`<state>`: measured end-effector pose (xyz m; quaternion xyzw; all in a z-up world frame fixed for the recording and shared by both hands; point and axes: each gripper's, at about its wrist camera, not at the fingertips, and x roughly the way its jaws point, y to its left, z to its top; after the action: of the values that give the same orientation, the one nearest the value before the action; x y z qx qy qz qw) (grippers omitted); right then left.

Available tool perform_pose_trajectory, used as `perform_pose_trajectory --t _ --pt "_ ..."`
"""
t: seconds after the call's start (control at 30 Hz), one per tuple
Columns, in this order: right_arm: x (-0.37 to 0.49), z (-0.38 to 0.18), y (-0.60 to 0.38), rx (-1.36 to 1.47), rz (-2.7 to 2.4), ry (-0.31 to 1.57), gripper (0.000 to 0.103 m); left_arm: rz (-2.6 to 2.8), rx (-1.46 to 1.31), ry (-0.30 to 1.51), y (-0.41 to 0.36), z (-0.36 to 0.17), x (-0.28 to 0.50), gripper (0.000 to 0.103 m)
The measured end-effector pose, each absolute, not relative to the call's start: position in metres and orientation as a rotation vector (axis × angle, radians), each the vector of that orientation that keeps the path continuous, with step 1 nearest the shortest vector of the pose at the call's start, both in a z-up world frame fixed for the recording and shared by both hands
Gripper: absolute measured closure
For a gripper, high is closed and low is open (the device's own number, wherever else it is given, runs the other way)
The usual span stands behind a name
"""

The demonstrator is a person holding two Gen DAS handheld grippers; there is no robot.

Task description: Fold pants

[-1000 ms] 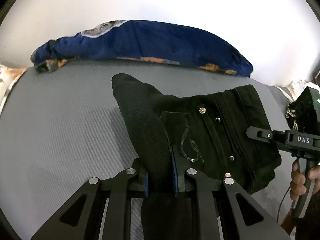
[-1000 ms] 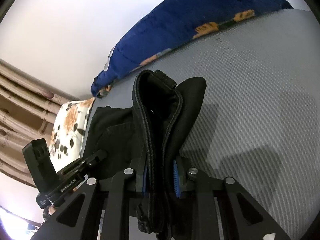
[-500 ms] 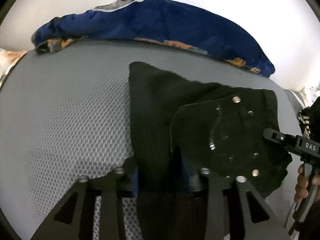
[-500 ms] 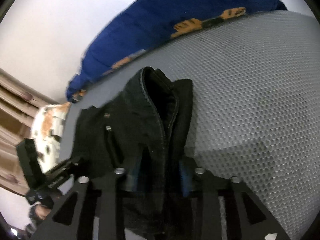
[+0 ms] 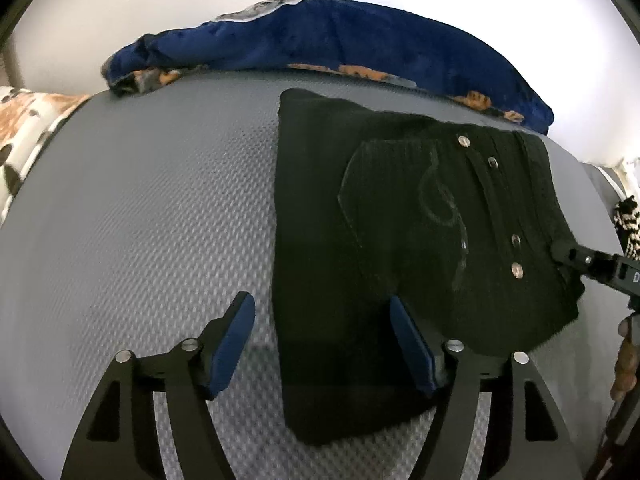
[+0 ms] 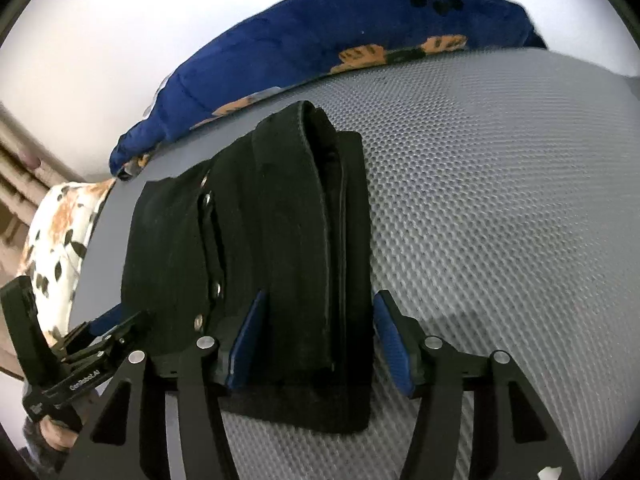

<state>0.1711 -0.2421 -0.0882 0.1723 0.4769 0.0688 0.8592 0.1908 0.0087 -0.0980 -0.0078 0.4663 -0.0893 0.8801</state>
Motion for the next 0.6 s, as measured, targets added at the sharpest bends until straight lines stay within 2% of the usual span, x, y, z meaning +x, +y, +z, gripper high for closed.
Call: perform_pose_trajectory --t 0.33,0.5,0.6 --pt "0.126 -0.071 -0.232 0.263 0.094 0.967 0.046 -0.08 0.035 0.909 0.005 -0.078 0.133 0.032" --pt "0.102 -0.068 -0.217 0.217 0.094 0.957 0.046 -0.062 0.069 0.893 -0.003 -0.074 0.107 0.028" --pt "0.088 -0.061 -0.205 0.167 0.077 0.929 0.037 -0.058 0.065 0.892 -0.006 -0.074 0.096 0.028"
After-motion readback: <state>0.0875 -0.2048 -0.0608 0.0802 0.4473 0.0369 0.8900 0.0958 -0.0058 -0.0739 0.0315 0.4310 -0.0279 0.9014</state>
